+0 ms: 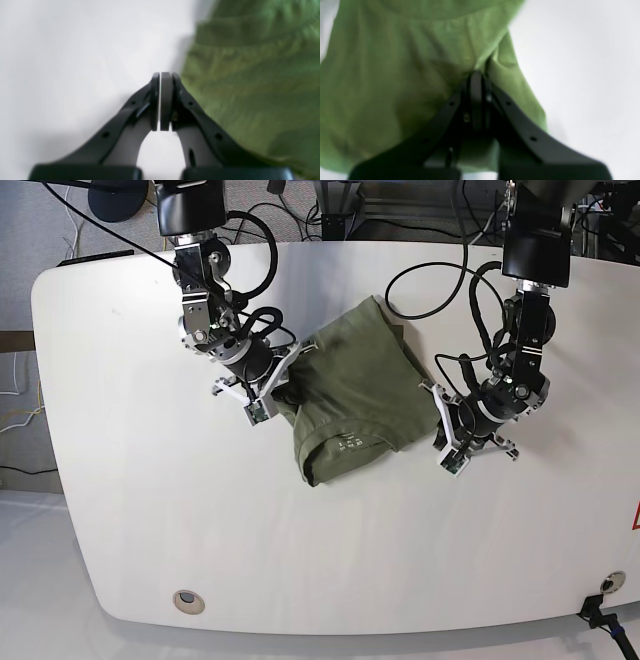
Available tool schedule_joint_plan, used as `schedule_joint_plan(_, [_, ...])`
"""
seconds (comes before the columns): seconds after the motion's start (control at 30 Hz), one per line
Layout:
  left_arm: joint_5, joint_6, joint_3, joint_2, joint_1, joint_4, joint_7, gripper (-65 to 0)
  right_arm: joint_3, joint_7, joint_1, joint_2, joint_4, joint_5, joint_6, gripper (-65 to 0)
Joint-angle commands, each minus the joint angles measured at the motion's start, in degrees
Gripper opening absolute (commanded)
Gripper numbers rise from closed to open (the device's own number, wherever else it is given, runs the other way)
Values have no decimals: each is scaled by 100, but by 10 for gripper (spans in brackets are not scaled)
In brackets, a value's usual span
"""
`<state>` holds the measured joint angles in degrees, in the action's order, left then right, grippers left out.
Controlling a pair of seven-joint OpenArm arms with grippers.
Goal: Fold the T-shirt properly
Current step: 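Grasp the bundle edges with both grippers and tuck them inward, then press and square the folded shirt's sides with both grippers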
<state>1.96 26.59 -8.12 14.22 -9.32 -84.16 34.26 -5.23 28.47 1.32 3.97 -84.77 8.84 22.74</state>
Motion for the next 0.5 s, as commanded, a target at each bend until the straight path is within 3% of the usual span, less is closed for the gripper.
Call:
schedule_joint_plan(0.0, [46,-44,43,33,-39,-617,-143,-650,-8,190,-163,-41,-635,87,42,-650])
schedule_joint_plan(0.13, [29,-44,139,51,603,-1558,-134,-650,-26,656,-532,-436,-1039,61,42,-650])
schedule_joint_plan(0.3, [29,-44,306,33,1614,-2296,-125,-650,-35,692,-919,-893,-521,52,60,-650])
schedule_joint_plan(0.4, [37,-44,289,-37,2035,-2331,-143,-650,-237,569,-1112,-964,139,52,69,-650])
schedule_joint_plan(0.47, [20,-44,315,-231,2176,-2331,-143,-650,-386,147,-1148,-902,552,52,69,-650])
